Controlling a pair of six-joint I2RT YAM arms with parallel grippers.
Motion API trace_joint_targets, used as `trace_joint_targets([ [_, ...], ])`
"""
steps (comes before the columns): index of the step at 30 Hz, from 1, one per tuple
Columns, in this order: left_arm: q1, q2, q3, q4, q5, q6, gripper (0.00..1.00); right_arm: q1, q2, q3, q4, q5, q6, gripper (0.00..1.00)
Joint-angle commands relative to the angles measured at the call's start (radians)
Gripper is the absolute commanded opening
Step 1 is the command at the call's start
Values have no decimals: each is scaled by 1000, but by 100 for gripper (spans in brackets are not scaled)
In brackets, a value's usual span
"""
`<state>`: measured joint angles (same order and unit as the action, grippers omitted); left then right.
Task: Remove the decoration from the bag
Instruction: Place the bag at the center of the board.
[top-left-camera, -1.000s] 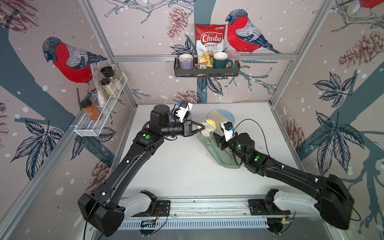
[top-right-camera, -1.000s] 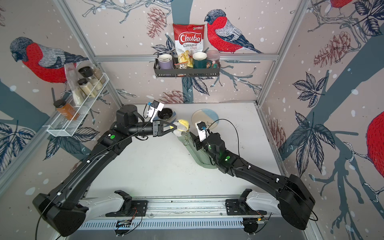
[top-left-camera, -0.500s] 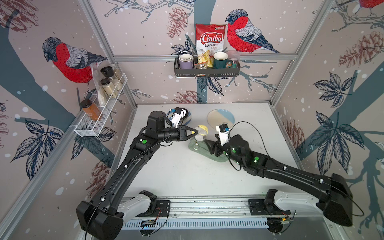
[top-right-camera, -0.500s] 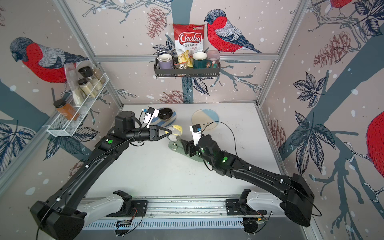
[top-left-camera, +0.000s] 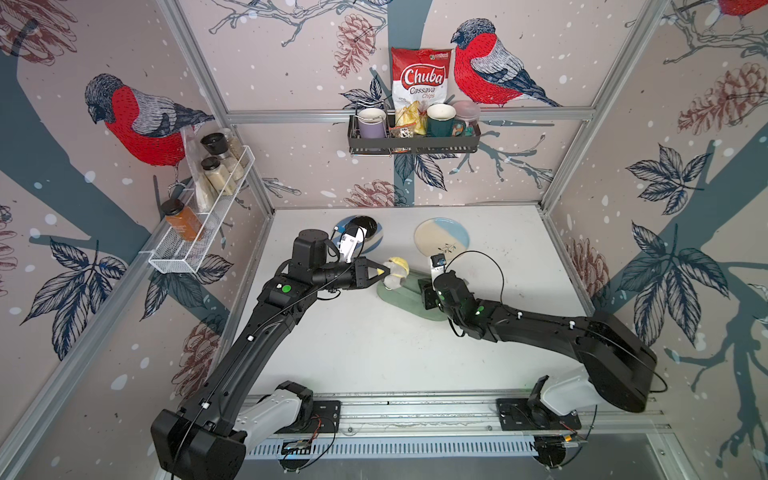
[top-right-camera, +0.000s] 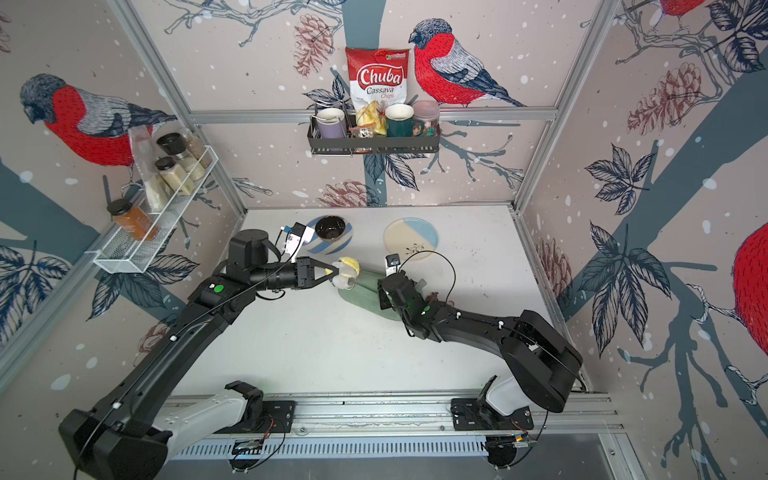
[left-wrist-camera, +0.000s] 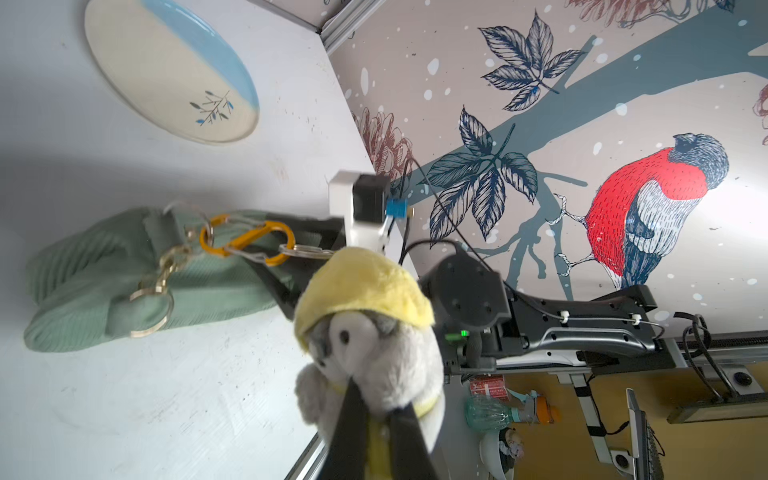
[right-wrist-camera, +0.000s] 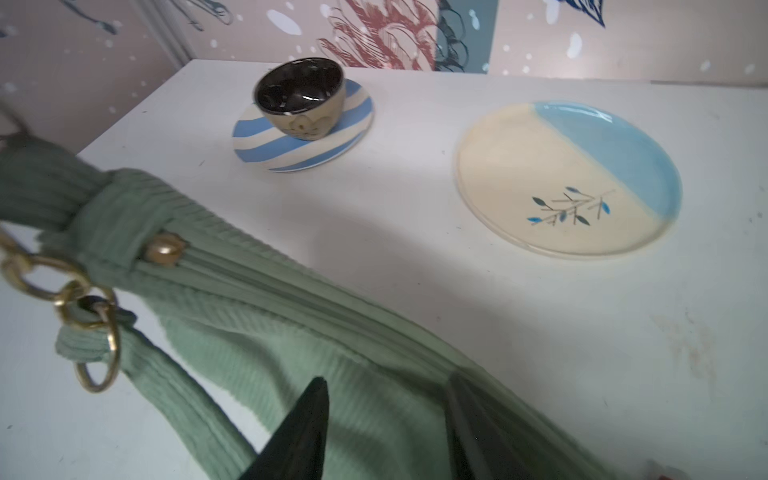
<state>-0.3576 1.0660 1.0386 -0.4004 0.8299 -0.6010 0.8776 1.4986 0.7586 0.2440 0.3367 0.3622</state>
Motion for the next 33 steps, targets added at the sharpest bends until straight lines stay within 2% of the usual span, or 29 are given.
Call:
trace_joint_targets([
  [1, -3, -26, -55, 6, -15, 9, 0, -70, 61, 30, -17, -134, 77, 47],
  [7, -90, -28, -123, -36, -118, 48, 0, -176, 198, 111, 67, -209, 134, 44],
  [11, -208, 1, -187, 45, -255, 14, 0, -204, 312, 301, 55, -271, 155, 44],
  [13, -262, 29, -207, 60, -350, 11, 0, -220, 320, 376, -30, -307, 185, 44],
  [15, -305, 60, -236, 121, -395, -16, 0, -248, 279, 408, -154, -350, 241, 47],
  [19, -369, 100, -253, 207, -490, -39, 2, -328, 146, 448, -461, -547, 294, 65],
  [22, -389, 161, -253, 271, -512, -46, 18, -326, 44, 439, -635, -631, 238, 72],
  [25, -404, 257, -213, 327, -497, -45, 40, -288, -23, 409, -741, -656, 203, 78],
  [27, -406, 288, -174, 291, -485, -28, 53, -260, -42, 396, -790, -643, 174, 80],
  [30, -404, 221, -149, 144, -537, 15, 71, -253, -52, 373, -814, -641, 124, 82],
  [33, -402, 99, -178, 13, -622, 0, 83, -231, -15, 395, -846, -693, 56, 81],
])
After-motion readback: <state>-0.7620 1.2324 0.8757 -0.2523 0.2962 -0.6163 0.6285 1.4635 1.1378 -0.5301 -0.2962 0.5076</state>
